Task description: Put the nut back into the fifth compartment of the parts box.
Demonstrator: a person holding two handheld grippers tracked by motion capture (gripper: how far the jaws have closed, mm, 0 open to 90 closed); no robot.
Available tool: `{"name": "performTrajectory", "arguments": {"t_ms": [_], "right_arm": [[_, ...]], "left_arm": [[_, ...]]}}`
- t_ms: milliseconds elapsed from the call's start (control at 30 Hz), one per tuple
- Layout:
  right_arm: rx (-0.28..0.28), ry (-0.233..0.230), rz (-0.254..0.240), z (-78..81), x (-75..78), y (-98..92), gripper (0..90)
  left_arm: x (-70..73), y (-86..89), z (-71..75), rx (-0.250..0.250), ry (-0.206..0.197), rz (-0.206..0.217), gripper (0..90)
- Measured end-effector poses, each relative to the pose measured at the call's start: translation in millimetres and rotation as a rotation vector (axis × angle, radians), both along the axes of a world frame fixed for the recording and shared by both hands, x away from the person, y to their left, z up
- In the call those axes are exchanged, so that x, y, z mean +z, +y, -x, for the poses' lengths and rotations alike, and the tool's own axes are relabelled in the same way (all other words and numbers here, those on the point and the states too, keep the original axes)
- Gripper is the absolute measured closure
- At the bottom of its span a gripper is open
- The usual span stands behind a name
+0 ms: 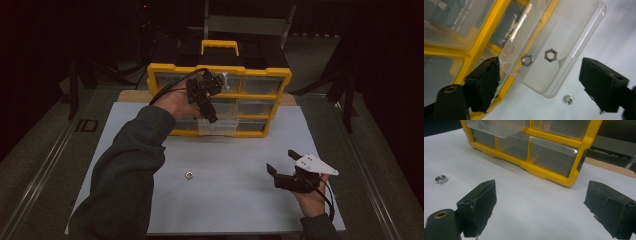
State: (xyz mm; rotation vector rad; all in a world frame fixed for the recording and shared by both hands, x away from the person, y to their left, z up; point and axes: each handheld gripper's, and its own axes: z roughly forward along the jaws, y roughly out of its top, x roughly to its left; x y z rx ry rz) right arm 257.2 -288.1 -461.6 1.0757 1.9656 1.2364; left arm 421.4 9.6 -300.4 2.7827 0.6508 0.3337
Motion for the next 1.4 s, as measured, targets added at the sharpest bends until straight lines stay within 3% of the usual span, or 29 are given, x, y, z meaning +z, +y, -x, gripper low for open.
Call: {"name": "performTrajectory", "arguments": {"t_ms": [400,1400], "right_arm": [[-0.001,-0.001,-0.001,0.2,0.2,-0.2,10.4],[0.002,0.0,0.001,-0.1,-0.7,-0.2,10.3]], "left_arm": [[-2.5,6.2,18.4,-0.052,-0.003,-0.017,13.0],[-21.5,23.6,44.5,-0.099,0.0,-0.031,8.1]]}}
